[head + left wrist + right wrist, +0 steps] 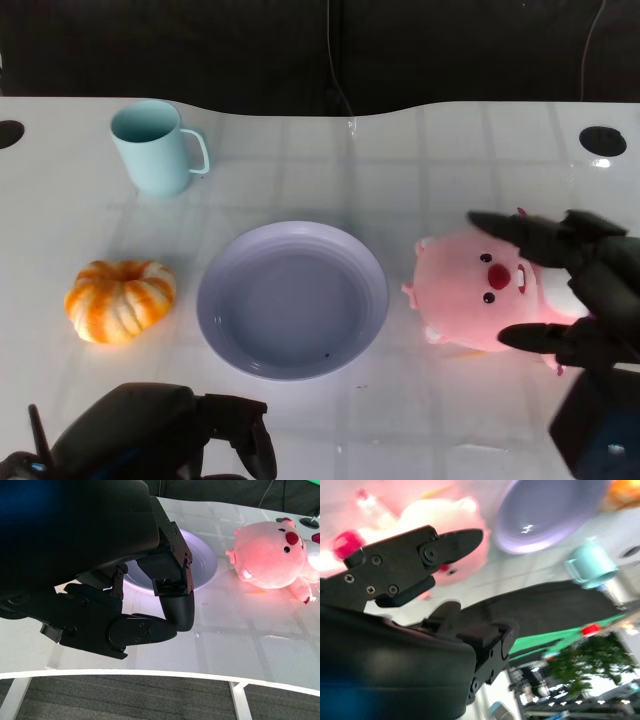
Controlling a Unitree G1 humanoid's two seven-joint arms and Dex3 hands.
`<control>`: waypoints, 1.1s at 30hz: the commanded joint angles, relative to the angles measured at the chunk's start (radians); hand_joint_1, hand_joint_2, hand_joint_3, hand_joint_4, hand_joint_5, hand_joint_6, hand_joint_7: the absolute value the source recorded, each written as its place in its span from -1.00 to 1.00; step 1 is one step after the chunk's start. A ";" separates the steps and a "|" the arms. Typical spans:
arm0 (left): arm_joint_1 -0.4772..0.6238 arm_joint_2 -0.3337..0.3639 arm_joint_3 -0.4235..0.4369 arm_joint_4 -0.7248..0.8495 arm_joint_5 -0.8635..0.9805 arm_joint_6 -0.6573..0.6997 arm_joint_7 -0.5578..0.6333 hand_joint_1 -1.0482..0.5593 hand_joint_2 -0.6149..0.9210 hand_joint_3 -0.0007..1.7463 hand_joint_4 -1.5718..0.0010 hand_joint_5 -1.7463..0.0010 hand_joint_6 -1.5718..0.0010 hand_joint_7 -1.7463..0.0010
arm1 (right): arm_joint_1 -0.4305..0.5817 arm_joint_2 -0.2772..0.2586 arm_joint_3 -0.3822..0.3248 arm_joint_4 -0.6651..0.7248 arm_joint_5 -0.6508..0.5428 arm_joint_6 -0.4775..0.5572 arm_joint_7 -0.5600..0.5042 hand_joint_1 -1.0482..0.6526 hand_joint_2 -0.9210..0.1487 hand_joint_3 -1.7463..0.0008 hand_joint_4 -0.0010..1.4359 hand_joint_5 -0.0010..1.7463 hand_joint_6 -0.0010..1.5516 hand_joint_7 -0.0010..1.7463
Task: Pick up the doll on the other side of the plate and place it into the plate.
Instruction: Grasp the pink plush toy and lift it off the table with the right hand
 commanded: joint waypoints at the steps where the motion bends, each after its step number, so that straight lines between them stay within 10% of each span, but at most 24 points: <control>1: 0.007 0.017 0.010 0.000 0.002 -0.006 0.002 -0.13 1.00 -0.53 0.16 -0.64 0.12 -0.11 | -0.012 -0.032 0.002 -0.040 -0.109 0.099 0.040 -0.49 -0.82 0.99 -0.98 -0.32 -0.79 -1.00; 13: 0.007 0.014 0.007 -0.009 -0.002 0.006 -0.005 -0.14 1.00 -0.52 0.16 -0.66 0.11 -0.12 | -0.075 -0.078 0.070 -0.019 -0.341 0.266 0.225 -0.55 -0.82 0.99 -0.92 -0.40 -0.73 -0.98; 33: -0.014 0.026 0.014 0.013 -0.008 0.010 -0.016 -0.14 1.00 -0.54 0.15 -0.61 0.11 -0.12 | -0.371 -0.038 0.247 0.477 -0.338 0.291 0.251 -0.61 -1.00 0.95 -0.61 -0.69 -0.58 -0.97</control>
